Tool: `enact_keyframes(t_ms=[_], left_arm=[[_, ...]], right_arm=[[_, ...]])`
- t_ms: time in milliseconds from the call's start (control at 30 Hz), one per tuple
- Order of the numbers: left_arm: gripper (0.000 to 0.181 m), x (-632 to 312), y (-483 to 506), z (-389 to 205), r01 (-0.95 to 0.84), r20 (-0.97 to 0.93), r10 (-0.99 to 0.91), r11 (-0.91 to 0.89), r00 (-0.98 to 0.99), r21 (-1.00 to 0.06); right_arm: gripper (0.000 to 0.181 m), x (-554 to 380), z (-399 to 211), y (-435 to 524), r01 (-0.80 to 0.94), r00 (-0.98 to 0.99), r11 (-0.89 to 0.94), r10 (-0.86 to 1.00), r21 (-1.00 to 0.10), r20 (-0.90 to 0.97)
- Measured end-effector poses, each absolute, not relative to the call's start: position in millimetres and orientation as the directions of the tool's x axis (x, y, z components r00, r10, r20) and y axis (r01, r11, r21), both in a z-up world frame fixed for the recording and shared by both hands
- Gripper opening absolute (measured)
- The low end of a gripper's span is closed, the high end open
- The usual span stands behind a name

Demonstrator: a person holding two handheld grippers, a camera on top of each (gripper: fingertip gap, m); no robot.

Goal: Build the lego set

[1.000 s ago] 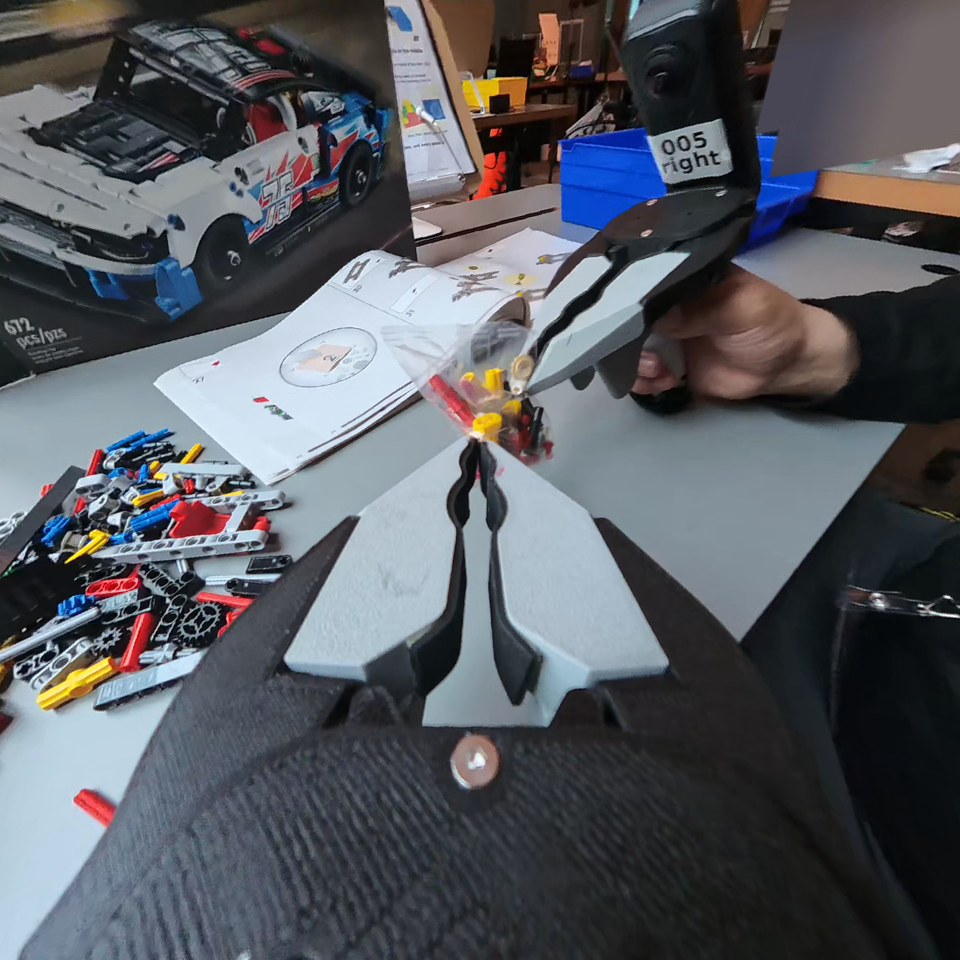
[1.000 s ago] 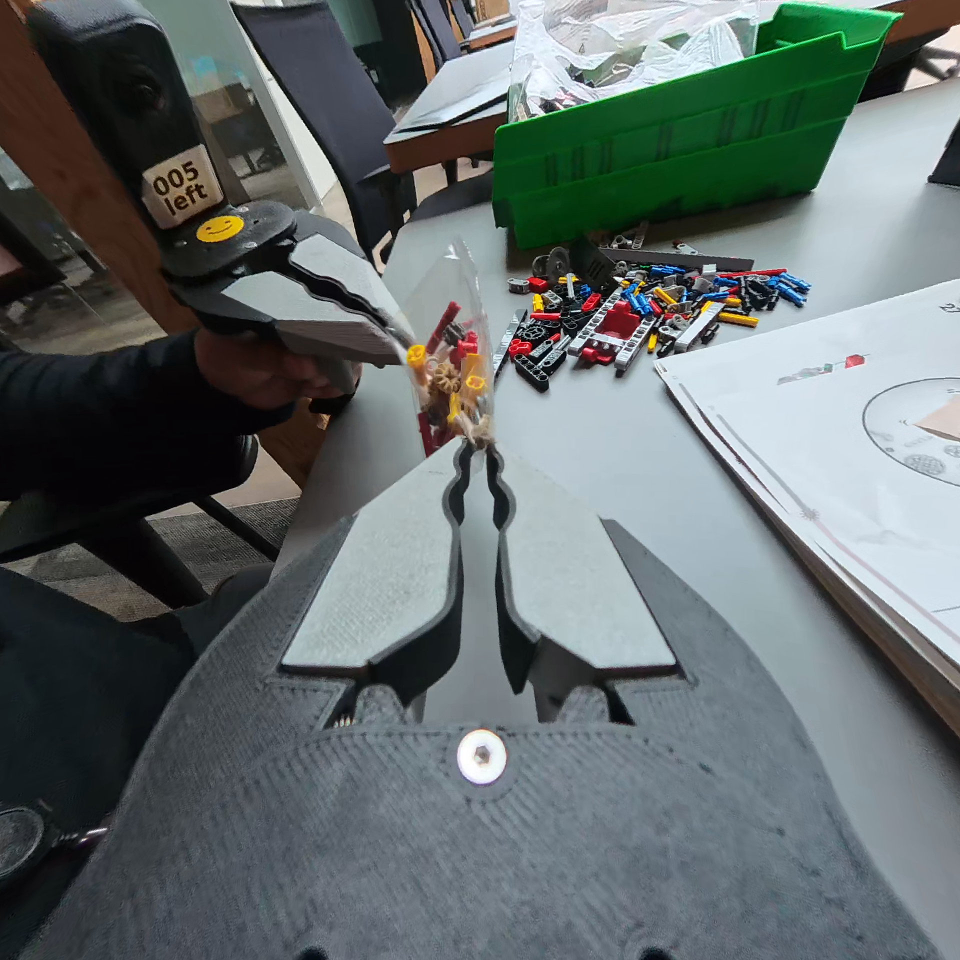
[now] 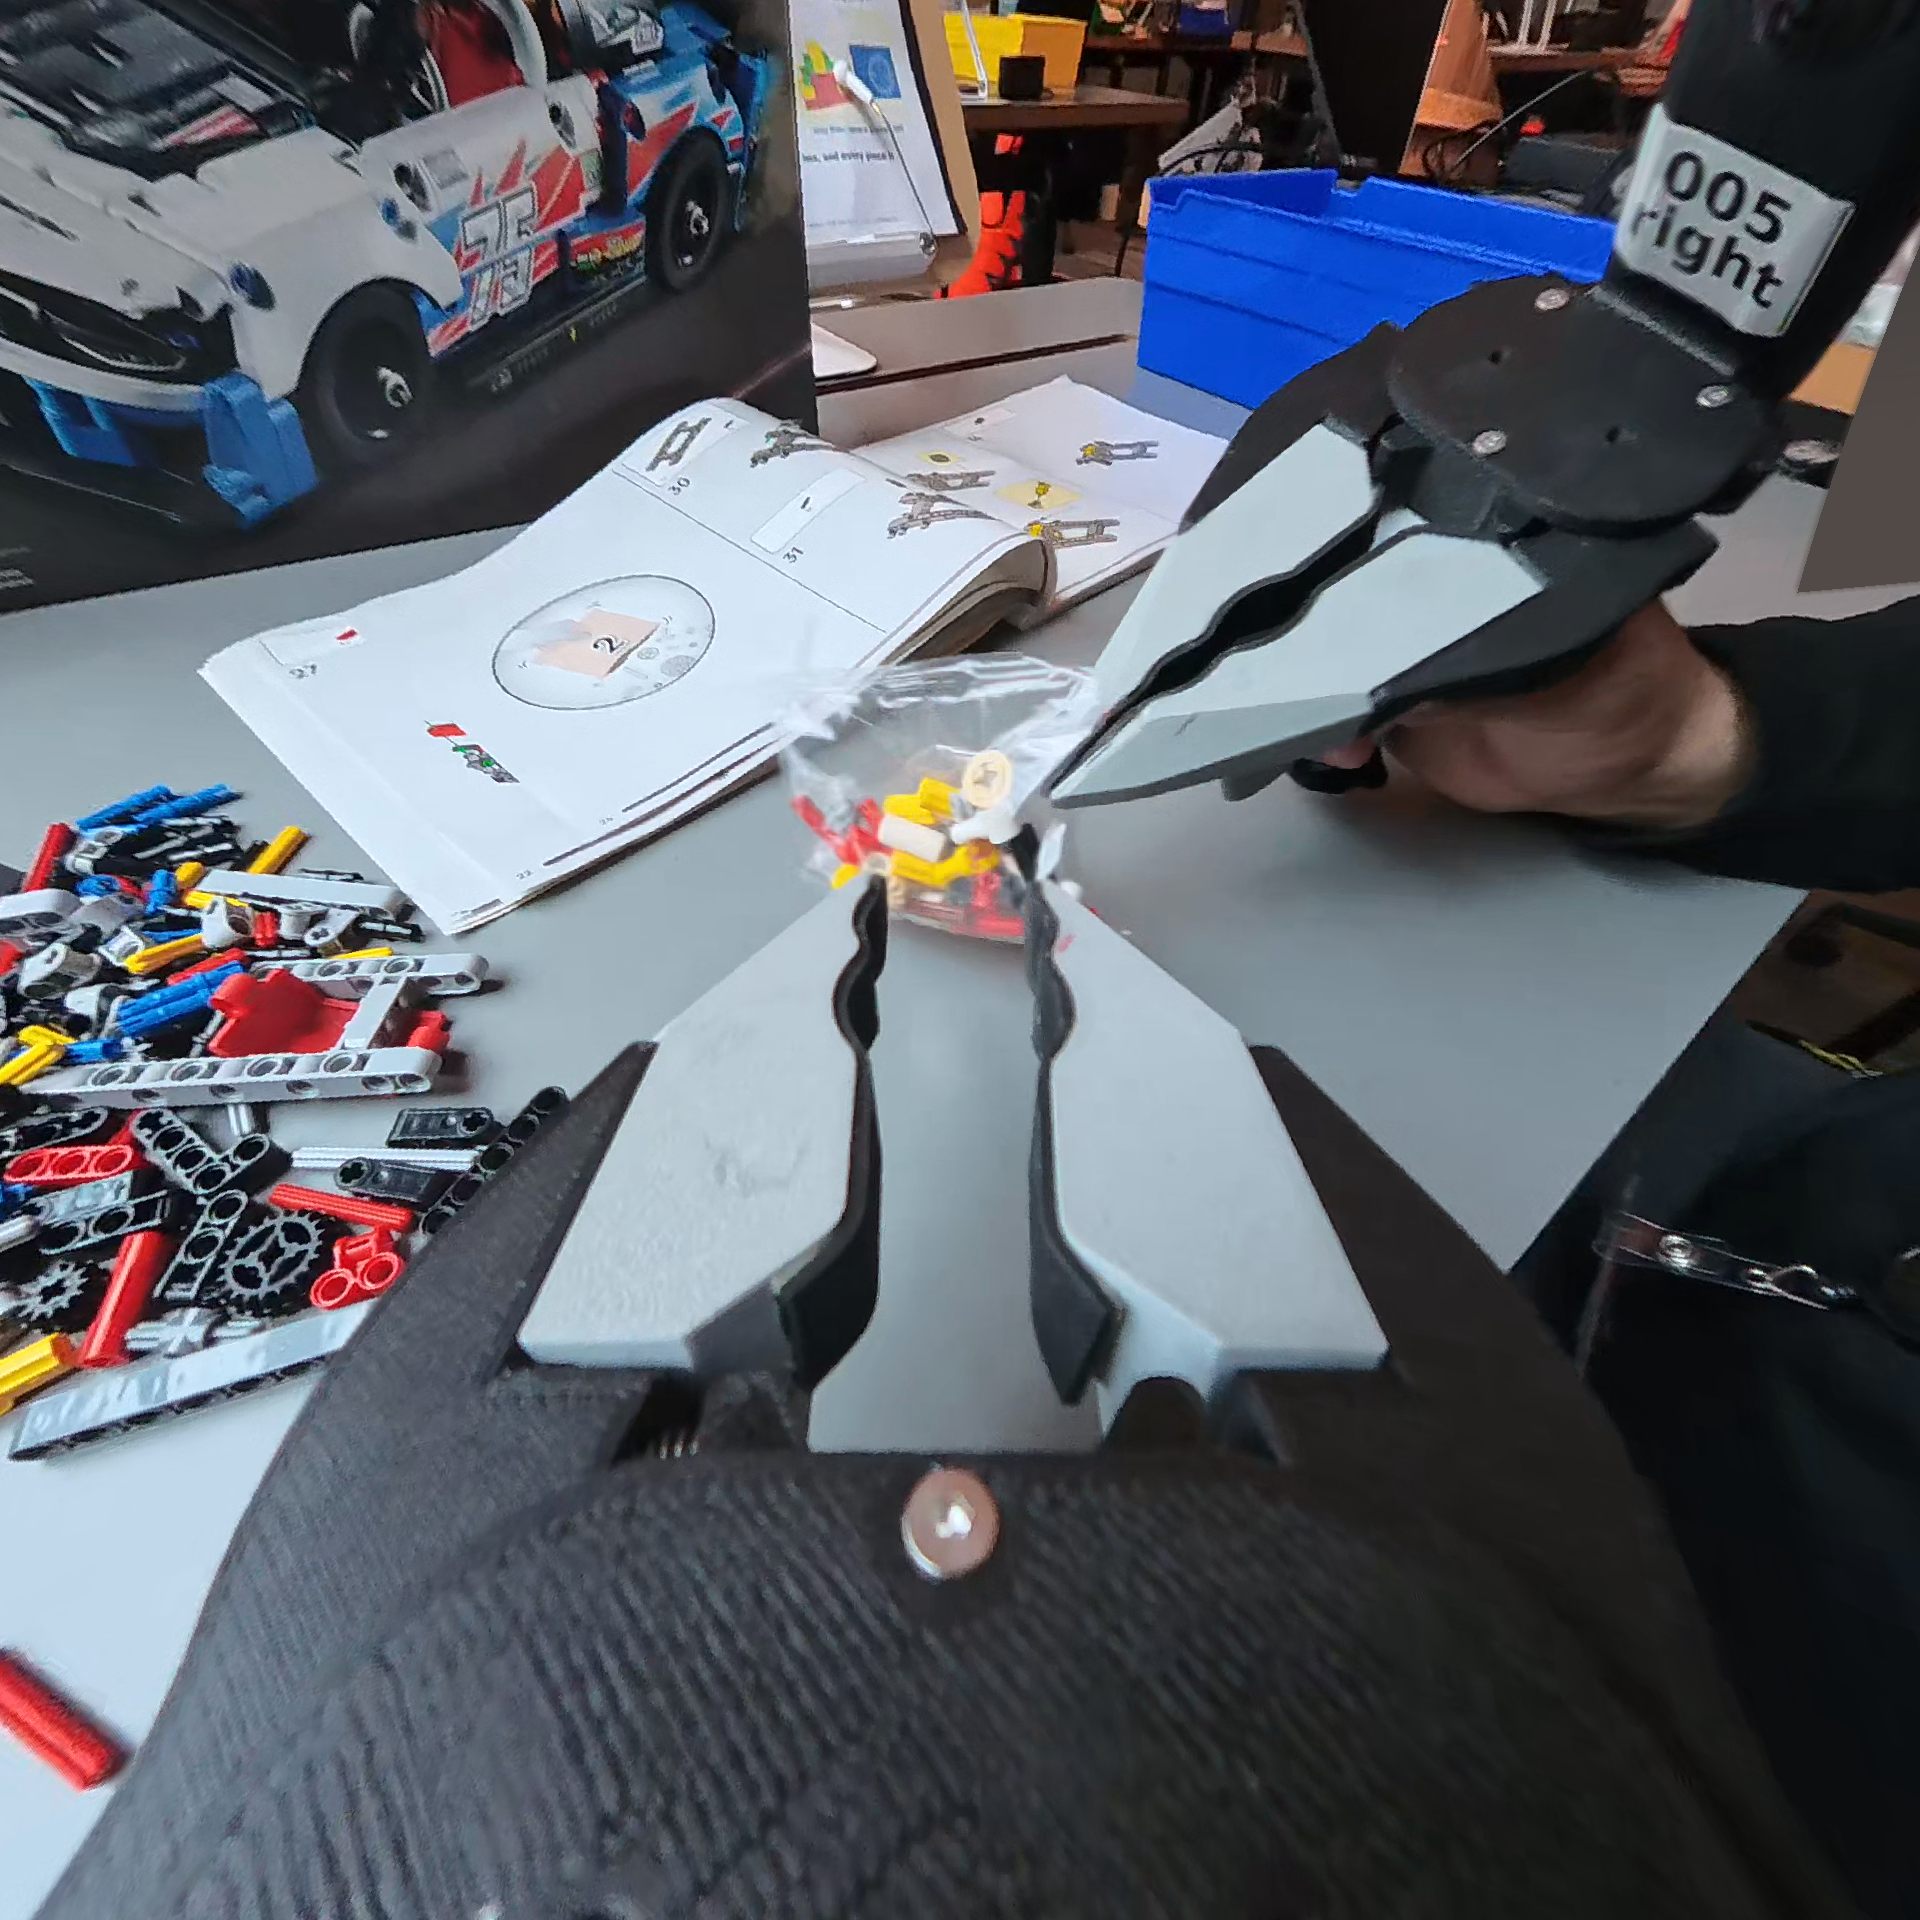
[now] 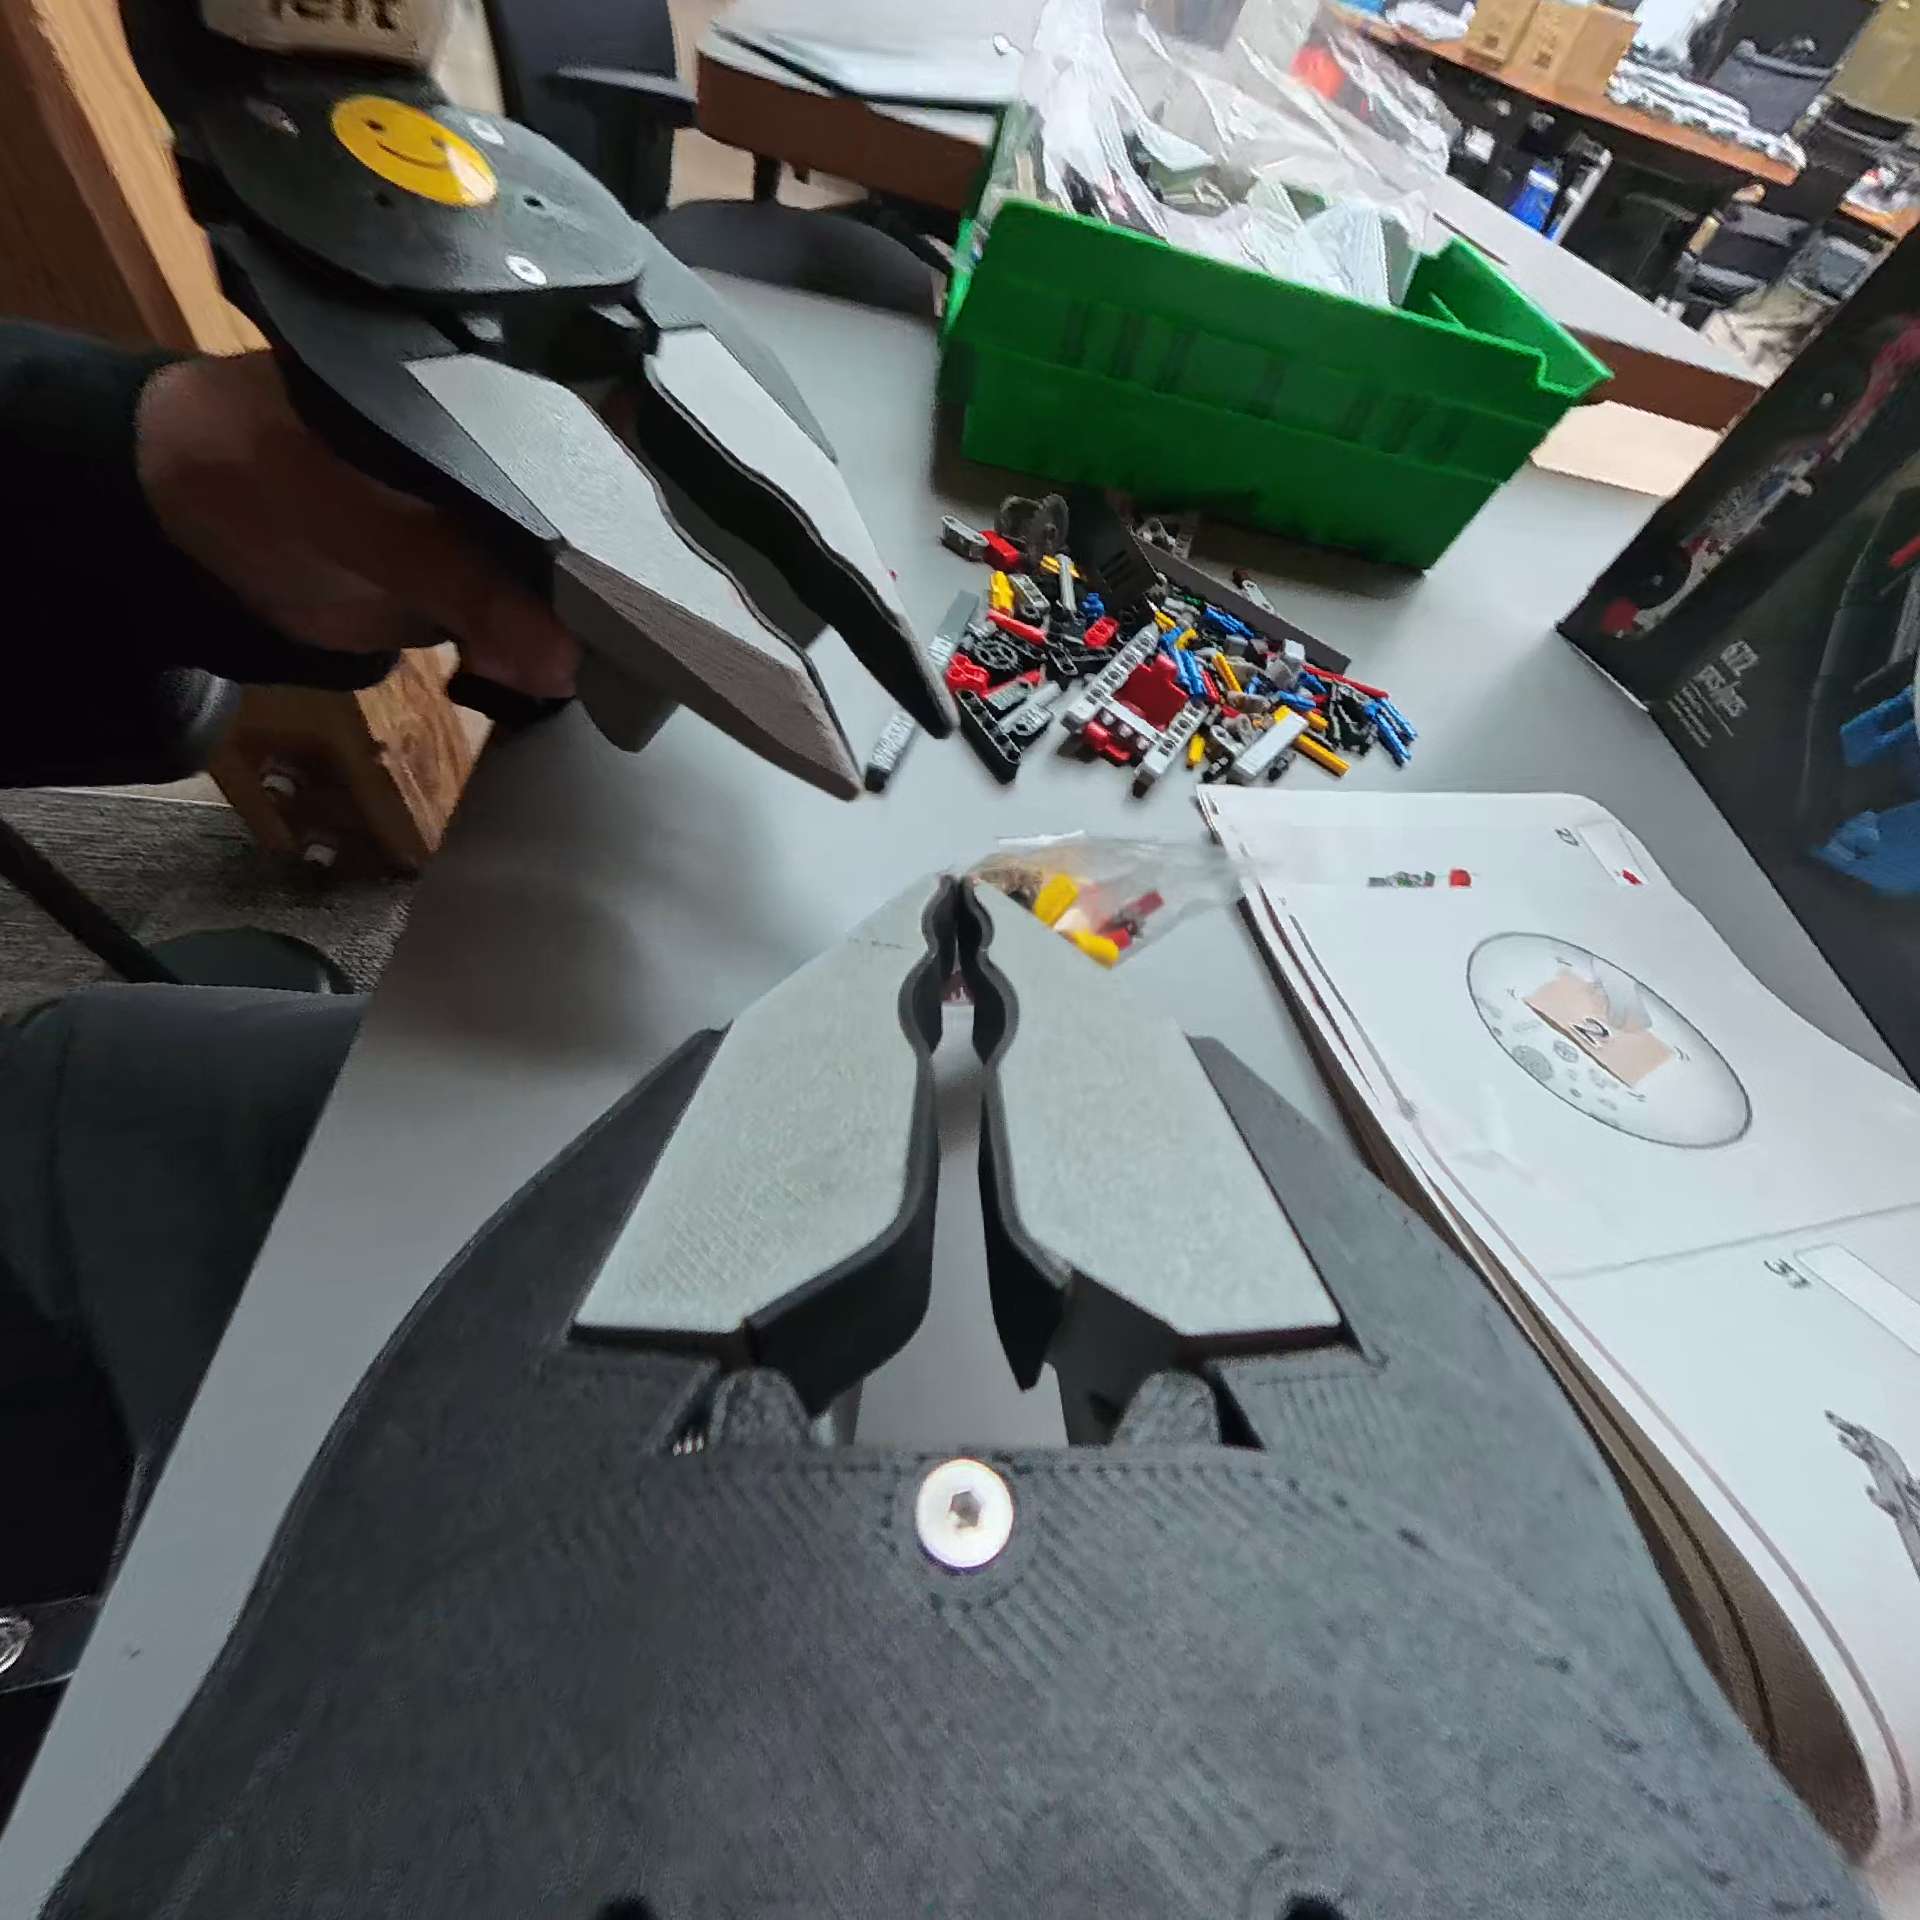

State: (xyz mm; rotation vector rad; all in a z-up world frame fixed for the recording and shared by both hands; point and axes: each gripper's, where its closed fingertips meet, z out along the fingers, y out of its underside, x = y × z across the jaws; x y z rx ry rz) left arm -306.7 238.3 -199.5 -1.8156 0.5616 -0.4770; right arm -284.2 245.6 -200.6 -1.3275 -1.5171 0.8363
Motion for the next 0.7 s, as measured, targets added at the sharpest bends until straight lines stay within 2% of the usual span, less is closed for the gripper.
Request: enact_keyframes(t_ms=[100,233,467,700], left_arm=[[0.026,-306,238,-200,-0.146,0.041,-0.593,-0.264,0.804,-0.954],[0.027,-307,237,-197,-0.104,0.089,-0.609,-0.275,0.788,-0.956],[0.032,-298,231,-204,-0.094,0.2,-0.691,-0.363,0.695,-0.927],[0.034,-289,225,-212,-0.172,0.201,-0.757,-0.383,0.622,-0.908]], right_arm=[[0.0,-285,-192,227,0.285,-0.089,0.211,0.977,-0.935,0.193],[0.0,-285,-193,226,0.291,-0.095,0.256,0.967,-0.922,0.238],[0.0,-282,-188,207,0.222,-0.239,0.235,0.954,-0.946,0.18],[0.0,-278,-203,201,0.248,-0.314,0.398,0.895,-0.883,0.316]])
